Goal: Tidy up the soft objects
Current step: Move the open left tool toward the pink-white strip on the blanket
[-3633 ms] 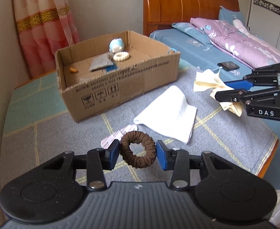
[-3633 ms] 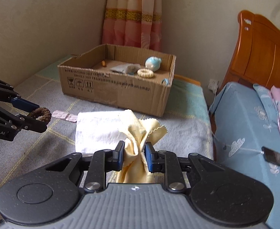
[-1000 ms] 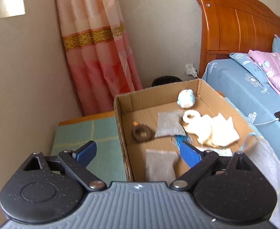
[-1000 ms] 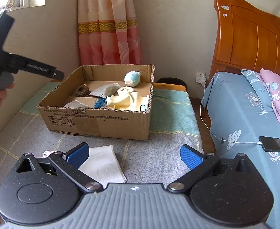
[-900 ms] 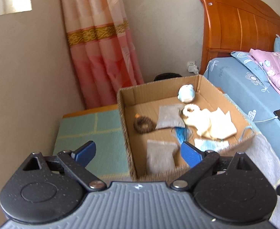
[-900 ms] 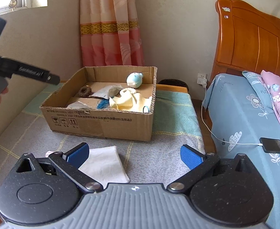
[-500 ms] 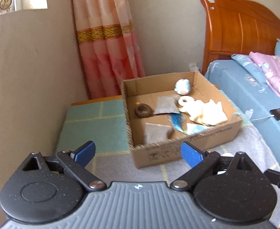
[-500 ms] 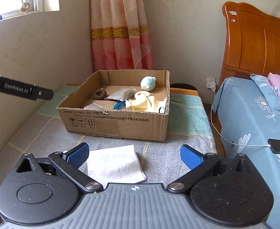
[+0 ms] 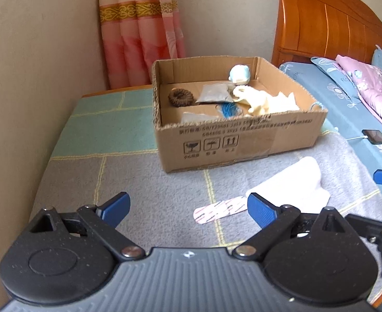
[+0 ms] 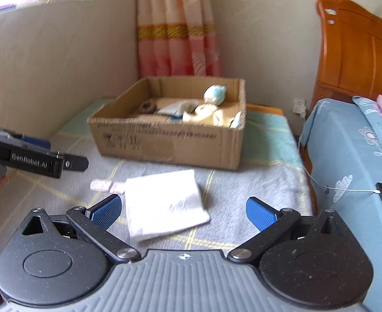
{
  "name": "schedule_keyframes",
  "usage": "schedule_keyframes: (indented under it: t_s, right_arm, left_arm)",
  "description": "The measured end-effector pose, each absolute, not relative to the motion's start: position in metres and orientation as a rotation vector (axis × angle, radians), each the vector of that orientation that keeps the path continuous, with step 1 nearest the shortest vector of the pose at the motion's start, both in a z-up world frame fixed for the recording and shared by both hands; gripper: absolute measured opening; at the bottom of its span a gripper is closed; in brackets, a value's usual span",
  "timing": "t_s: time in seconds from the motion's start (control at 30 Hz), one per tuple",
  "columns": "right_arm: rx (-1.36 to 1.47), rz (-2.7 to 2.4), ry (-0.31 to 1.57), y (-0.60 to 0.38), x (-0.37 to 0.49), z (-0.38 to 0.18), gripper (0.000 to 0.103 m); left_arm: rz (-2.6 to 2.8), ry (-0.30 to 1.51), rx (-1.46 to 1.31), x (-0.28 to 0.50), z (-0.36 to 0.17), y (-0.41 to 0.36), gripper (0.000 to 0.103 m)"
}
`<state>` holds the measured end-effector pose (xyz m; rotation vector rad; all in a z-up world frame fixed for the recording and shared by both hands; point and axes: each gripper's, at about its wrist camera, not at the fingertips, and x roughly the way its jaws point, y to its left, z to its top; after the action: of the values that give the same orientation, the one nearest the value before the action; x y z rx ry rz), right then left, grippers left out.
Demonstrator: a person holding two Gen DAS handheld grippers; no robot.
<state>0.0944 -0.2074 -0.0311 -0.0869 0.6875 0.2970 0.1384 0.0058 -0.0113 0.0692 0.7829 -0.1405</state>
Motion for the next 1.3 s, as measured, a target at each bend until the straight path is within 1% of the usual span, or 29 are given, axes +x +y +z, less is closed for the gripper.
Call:
schedule_keyframes:
  t_s: [0.3,0.43,0.8,1.03,1.3]
  right_arm:
    - [-0.188,0.318,0.815,-0.180,0.113,-0.074,0.103]
    - [-0.206,0.297,0.839,-0.174,0.122,-0.084,0.103]
    - [-0.137,0.159,0.853,-0.200,0.155,-0.084,0.103]
    - [-0.118,0.136,0.861,-0.214,0.156,-0.084,0.103]
    - [-0.114,0.130,0.859,-0.215,0.152,-0.086,0.103]
  left_arm:
    - [-0.230,0.867,0.074,0.146,-0.041,0.014,0.097]
    - [-0.270,0.887,0.074,0.155,-0.047,0.014,0.097]
    - [-0.391,0.908,0.110,0.174,-0.056,0.001,0.096]
    - [-0.537,0.913,0.182,0.185,-0.055,-0.016,0.098]
    - [-0.673,0.945,0.246,0.166,-0.053,-0.025,0.099]
